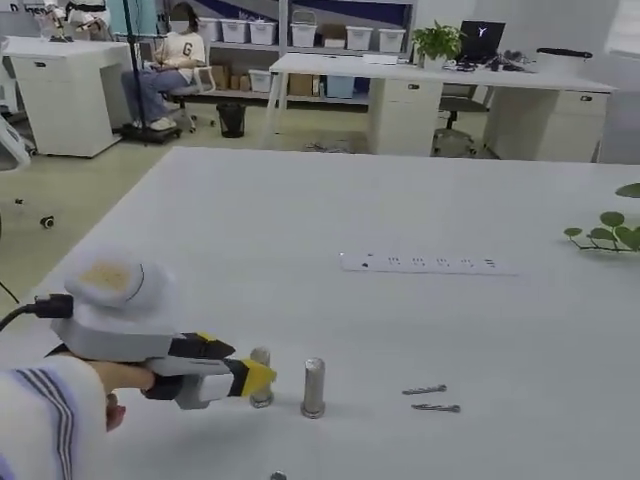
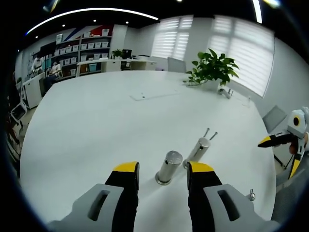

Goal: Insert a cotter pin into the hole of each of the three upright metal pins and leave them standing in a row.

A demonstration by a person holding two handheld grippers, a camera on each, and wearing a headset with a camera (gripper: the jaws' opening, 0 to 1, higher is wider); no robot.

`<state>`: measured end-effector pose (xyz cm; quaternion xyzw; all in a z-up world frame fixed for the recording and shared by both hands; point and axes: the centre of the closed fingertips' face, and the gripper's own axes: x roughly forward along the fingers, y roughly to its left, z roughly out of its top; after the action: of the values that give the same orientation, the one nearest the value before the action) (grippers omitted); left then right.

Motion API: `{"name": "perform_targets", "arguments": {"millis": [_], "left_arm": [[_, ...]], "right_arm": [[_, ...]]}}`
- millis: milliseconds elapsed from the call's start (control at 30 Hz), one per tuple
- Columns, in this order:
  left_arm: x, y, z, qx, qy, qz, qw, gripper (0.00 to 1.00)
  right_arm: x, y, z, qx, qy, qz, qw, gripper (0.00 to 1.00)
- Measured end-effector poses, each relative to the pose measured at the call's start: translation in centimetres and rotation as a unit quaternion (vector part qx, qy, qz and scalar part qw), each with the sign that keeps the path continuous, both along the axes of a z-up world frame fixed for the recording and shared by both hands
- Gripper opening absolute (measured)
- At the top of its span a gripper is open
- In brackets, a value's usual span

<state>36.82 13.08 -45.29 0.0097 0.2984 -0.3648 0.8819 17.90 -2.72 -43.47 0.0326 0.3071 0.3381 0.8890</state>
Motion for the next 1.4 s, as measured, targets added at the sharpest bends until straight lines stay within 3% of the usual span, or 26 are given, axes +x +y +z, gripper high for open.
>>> {"name": "perform_targets", "arguments": {"millis": [67,133,467,567,867,1000,1067,1167,1367,1400], "left_arm": [[0.1,-0.3,-0.2,-0.002,0.001,0.001,1.0,0.32],[0.2,-0.8,-0.2,-0.018,0.008,0.008,0.9998,0.29],[0.5,-1.5,-1.2,0.001,0.0,0.0,1.0,0.19],[0.4,-2.0,-1.0,0.01,-0.02,-0.022,0.9995,0.14],[0.7,-1.8,-0.9,0.042,-0.056,-0.035,0.9969,0.1],[0.8,-1.4,-0.8,0.028,-0.039,-0.017,0.9987,0.1],[0.7,-1.0,-0.7,0.034,-0.039,-0.015,0.9985,0.1],[0.6,-0.2,0.0,0.028,-0.035,-0.002,0.999,0.1],[0.4,1.3,2.4,0.026,-0.056,0.015,0.998,0.1],[0.3,1.3,3.5,0.006,-0.059,0.032,0.9977,0.1]], "right_arm": [[0.0,0.0,0.0,0.0,0.001,0.0,1.0,0.93],[-0.1,-0.1,0.0,0.0,0.003,-0.001,1.0,0.92],[-0.6,-0.6,-0.3,0.004,0.008,-0.006,0.9999,0.92],[-1.1,-0.7,-0.6,0.0,0.013,-0.002,0.9999,0.92],[-1.1,-0.7,-0.5,0.004,0.01,-0.005,0.9999,0.91],[-1.1,-0.6,-0.4,0.003,0.007,-0.004,1.0,0.91],[-1.2,-0.6,-0.3,0.004,0.006,-0.004,1.0,0.9],[-1.1,-0.7,-0.2,0.008,0.006,-0.011,0.9999,0.9],[-1.0,-0.6,0.3,0.013,-0.001,-0.012,0.9998,0.89],[-0.9,-0.6,0.5,0.017,-0.005,-0.014,0.9997,0.89]]}}
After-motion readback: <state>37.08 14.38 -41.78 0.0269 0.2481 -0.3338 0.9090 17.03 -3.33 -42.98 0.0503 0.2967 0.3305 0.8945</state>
